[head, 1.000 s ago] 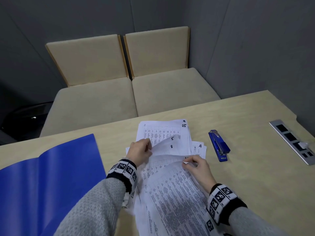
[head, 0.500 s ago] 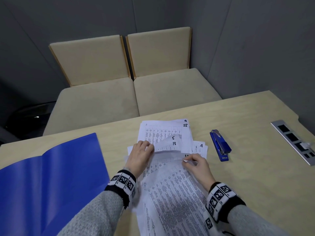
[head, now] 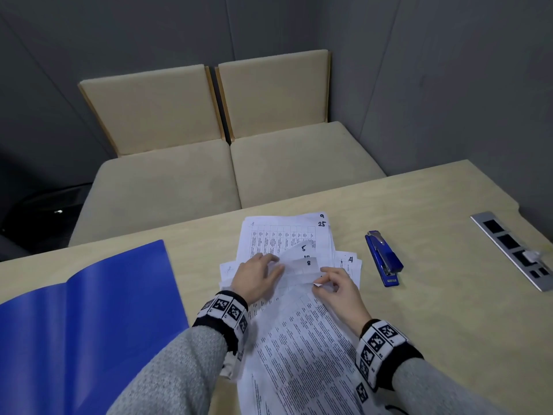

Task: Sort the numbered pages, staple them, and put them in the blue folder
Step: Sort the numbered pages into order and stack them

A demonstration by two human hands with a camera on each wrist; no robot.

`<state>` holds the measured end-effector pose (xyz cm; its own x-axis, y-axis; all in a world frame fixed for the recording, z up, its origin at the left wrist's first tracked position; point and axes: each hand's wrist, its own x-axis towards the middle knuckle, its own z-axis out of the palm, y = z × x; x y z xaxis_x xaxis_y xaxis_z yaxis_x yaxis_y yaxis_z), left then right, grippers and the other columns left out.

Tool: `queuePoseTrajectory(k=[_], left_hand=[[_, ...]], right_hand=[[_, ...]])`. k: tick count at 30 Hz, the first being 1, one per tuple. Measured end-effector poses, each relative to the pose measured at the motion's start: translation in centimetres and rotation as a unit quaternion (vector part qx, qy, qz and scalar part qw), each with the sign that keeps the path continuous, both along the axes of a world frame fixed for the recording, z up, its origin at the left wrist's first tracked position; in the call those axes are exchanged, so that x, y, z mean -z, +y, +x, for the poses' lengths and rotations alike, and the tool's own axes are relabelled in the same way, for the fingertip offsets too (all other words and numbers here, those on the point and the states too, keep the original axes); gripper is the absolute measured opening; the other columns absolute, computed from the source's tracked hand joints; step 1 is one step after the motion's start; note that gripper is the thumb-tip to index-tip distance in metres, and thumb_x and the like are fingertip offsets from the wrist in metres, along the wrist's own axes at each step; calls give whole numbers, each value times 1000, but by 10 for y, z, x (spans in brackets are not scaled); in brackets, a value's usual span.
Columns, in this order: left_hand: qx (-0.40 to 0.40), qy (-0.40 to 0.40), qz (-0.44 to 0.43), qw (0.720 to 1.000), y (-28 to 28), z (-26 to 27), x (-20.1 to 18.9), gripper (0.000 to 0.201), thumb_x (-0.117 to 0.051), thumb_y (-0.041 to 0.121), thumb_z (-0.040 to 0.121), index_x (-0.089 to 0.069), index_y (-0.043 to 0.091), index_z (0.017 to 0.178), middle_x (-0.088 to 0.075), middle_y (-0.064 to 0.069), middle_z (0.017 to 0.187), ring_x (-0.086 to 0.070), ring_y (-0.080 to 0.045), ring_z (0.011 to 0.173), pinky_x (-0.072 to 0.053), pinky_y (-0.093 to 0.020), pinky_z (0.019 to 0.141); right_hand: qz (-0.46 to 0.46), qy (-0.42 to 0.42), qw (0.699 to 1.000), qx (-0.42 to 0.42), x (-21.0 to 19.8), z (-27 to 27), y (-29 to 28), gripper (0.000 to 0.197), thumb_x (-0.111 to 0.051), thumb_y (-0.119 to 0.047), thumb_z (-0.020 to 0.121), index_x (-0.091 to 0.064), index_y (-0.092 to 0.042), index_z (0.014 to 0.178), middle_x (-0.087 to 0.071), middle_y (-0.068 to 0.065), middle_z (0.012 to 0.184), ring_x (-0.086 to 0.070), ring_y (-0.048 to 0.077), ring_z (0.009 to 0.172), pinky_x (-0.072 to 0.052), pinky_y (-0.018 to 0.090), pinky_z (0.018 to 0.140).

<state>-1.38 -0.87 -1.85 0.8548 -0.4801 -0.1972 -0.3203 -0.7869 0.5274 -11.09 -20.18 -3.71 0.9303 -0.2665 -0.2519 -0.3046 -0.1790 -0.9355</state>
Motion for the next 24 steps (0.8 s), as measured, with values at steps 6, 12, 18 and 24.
queuePoseTrajectory(k=[6, 12, 18, 24], left_hand=[[-1, -58, -52, 997, 6, -4, 10, 56, -34, 63, 77, -66, 22, 97, -49, -4, 117, -46, -20, 111, -39, -38, 95], [13, -34, -55, 998, -1, -5, 8, 53, -34, 61, 77, -56, 17, 95, -56, -1, 100, -52, -17, 86, -45, -38, 82], [21, -55, -64, 996, -5, -14, 7, 32, -45, 45, 92, -55, 14, 92, -56, 0, 90, -48, -15, 83, -36, -29, 73], [-132, -12, -169, 977, -13, 2, 7, 7, -57, 10, 87, -57, 16, 90, -57, -1, 87, -56, -18, 79, -48, -37, 76]], right_hand=[[2, 6, 1000, -7, 2, 0, 1, 16, -70, -3, 80, -64, -17, 73, -50, -6, 123, -48, 6, 114, -32, 19, 94], [-9, 3, 1000, 4, 2, 0, 3, 14, -71, -6, 79, -62, -16, 76, -58, -3, 91, -55, 4, 86, -39, 11, 71], [3, 4, 1000, 19, 5, -4, 2, 10, -70, -5, 79, -64, -12, 79, -60, -4, 90, -57, 9, 87, -41, 18, 74], [13, -1, 1000, 23, 7, -7, 0, 13, -71, -5, 79, -64, -16, 76, -62, -1, 92, -59, 8, 88, -45, 21, 79]])
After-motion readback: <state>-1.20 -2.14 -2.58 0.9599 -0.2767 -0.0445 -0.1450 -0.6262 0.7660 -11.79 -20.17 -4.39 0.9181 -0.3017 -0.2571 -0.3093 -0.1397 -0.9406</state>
